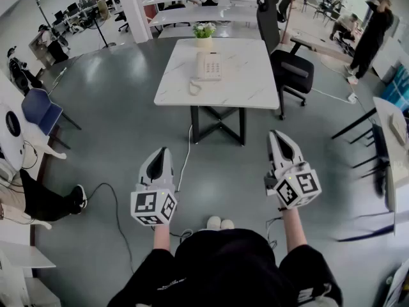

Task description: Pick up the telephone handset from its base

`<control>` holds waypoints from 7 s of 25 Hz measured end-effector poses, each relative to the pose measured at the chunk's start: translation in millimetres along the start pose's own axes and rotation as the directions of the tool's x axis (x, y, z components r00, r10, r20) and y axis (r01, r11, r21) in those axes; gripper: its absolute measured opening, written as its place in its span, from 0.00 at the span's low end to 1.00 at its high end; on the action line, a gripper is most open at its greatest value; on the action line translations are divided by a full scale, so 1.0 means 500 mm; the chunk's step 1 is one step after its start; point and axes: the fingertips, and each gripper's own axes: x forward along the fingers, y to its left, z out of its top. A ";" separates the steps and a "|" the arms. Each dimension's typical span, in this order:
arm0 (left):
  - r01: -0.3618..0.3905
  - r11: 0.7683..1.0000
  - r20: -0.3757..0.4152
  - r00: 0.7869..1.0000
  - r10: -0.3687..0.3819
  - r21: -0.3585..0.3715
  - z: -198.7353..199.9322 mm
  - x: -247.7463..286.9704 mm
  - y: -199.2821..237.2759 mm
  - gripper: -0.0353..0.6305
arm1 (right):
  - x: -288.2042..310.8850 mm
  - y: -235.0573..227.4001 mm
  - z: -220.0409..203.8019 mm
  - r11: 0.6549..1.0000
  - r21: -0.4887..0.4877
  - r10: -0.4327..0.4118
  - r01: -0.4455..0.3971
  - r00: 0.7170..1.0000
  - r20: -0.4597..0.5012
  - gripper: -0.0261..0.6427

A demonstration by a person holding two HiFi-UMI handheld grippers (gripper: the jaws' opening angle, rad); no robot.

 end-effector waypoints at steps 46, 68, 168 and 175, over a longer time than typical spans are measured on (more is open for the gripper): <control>-0.002 0.998 -0.025 1.000 0.001 -0.058 -0.052 0.249 0.002 0.05 | 0.195 -0.179 -0.065 0.999 0.013 -0.033 0.033 0.999 -0.033 0.03; 0.077 0.995 -0.024 0.997 -0.079 -0.067 -0.039 0.563 0.149 0.05 | 0.503 -0.261 -0.114 0.995 0.040 -0.090 0.092 0.995 -0.048 0.03; -0.078 0.989 -0.726 0.686 -0.038 -0.125 -0.511 1.372 0.302 0.39 | 1.155 -0.600 -0.504 0.969 0.227 -0.008 0.100 0.927 -0.375 0.03; -0.108 0.983 -0.716 0.698 -0.032 -0.149 -0.507 1.371 0.302 0.38 | 1.152 -0.598 -0.496 0.971 0.220 -0.009 0.097 0.928 -0.372 0.03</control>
